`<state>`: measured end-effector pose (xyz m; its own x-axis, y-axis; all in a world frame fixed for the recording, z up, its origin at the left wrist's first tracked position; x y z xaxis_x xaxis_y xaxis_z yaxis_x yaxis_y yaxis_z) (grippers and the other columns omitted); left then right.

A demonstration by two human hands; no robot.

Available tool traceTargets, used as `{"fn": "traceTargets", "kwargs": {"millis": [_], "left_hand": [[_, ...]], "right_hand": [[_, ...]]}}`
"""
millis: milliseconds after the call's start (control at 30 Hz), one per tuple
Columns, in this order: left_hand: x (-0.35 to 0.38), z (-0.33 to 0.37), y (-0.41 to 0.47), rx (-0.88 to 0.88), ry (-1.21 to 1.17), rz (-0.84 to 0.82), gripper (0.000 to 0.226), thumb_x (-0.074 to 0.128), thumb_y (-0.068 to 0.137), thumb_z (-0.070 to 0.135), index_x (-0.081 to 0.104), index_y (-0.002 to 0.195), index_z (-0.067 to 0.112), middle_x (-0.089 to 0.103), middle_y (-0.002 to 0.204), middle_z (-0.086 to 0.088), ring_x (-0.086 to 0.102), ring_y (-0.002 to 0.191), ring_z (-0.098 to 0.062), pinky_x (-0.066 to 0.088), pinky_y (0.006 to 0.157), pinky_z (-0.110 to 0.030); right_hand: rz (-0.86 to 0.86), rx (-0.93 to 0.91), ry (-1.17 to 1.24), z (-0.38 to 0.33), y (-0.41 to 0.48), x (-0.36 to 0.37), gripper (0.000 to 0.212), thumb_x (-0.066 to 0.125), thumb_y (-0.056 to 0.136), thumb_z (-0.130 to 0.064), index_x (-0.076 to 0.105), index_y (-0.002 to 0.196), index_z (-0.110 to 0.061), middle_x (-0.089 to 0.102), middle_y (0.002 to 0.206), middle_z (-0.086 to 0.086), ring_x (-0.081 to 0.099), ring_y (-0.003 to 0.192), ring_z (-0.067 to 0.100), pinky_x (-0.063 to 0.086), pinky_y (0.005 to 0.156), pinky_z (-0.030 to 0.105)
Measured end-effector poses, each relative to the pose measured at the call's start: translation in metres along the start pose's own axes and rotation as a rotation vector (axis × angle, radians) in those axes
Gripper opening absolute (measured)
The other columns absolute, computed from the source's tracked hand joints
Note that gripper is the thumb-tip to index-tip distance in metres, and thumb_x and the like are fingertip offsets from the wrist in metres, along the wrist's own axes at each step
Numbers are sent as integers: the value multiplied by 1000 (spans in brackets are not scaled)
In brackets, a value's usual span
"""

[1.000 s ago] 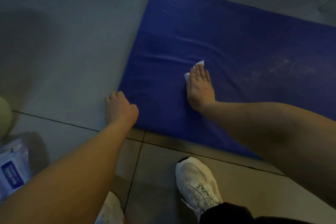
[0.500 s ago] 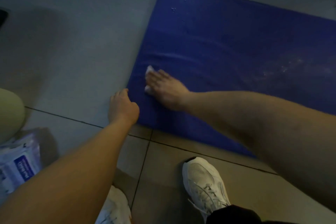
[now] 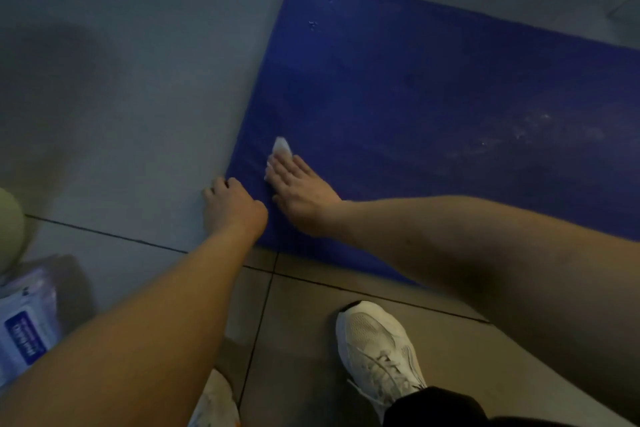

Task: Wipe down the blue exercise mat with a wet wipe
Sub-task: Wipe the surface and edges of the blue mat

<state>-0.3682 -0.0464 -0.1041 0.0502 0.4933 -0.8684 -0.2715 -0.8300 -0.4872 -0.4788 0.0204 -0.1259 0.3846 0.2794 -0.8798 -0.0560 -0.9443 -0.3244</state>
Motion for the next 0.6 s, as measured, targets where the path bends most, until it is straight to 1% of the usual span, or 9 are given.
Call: {"fn": "traceTargets", "kwargs": {"millis": [67, 100, 200, 233, 267, 367, 433, 500, 600], "left_hand": [[2, 2, -1, 1, 26, -17, 57, 53, 93, 28, 37, 142, 4, 33, 149, -15, 34, 131, -33, 40, 104, -43], [3, 3, -1, 3, 31, -25, 58, 53, 93, 28, 36, 143, 4, 32, 149, -15, 33, 130, -34, 40, 104, -44], [6, 5, 0, 1, 48, -40, 61, 55, 91, 28, 34, 141, 1, 32, 148, -16, 34, 129, -34, 40, 105, -44], [7, 5, 0, -4, 59, -45, 64, 55, 91, 29, 32, 143, 1, 31, 149, -16, 33, 130, -34, 41, 105, -43], [8, 6, 1, -10, 70, -47, 67, 56, 91, 31, 30, 145, 0, 30, 150, -17, 33, 131, -34, 41, 106, -43], [11, 8, 1, -47, 88, -43, 77, 58, 90, 33, 24, 148, -2, 28, 151, -17, 32, 132, -34, 44, 105, -43], [12, 11, -1, -69, 105, -41, 82, 59, 89, 35, 20, 150, -4, 26, 151, -17, 31, 132, -34, 45, 103, -43], [11, 13, -2, -84, 141, -31, 86, 59, 89, 36, 17, 150, -6, 25, 151, -18, 31, 133, -34, 45, 103, -42], [13, 15, -1, -89, 143, -36, 89, 59, 88, 36, 13, 151, -8, 23, 153, -20, 29, 135, -35, 44, 105, -42]], "right_hand": [[-30, -88, -76, 8, -7, 4, 61, 21, 109, -39, 2, 162, -15, -6, 169, 3, -16, 154, 16, -10, 126, 40], [-6, -65, -61, 24, -9, -3, 60, 19, 108, -40, 2, 162, -18, -1, 170, 1, -11, 155, 15, -6, 127, 41], [205, 224, 37, 108, -24, -44, 57, 16, 109, -43, 6, 162, -24, 33, 159, -1, 23, 150, 21, 13, 125, 42], [270, 347, 1, 142, -36, -55, 57, 17, 109, -41, 7, 162, -22, 39, 155, 2, 27, 147, 24, 15, 124, 43], [290, 460, -52, 176, -51, -62, 57, 19, 110, -37, 7, 162, -19, 38, 156, 5, 25, 149, 26, 13, 124, 45], [167, 703, -120, 241, -92, -70, 58, 21, 108, -24, 8, 161, -7, 19, 166, 13, 4, 156, 29, 1, 126, 46], [204, 687, -101, 243, -93, -73, 55, 22, 109, -26, 13, 160, -4, 17, 167, 14, 4, 156, 28, 3, 127, 45], [248, 566, -4, 220, -75, -66, 53, 24, 111, -31, 25, 155, -1, 17, 166, 18, 7, 156, 29, 11, 126, 45], [173, 447, 78, 167, -47, -29, 56, 18, 111, -36, 32, 150, 2, 18, 164, 22, -1, 156, 32, 11, 126, 46]]}}
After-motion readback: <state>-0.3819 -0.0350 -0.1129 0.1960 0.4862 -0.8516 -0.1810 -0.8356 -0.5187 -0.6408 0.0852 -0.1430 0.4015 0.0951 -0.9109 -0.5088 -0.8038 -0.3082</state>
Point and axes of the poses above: each hand's wrist, its own y-axis towards the middle knuckle, its own x-axis out of the palm, z = x × y, the point moved 9 cm from there along y, towards the middle knuckle
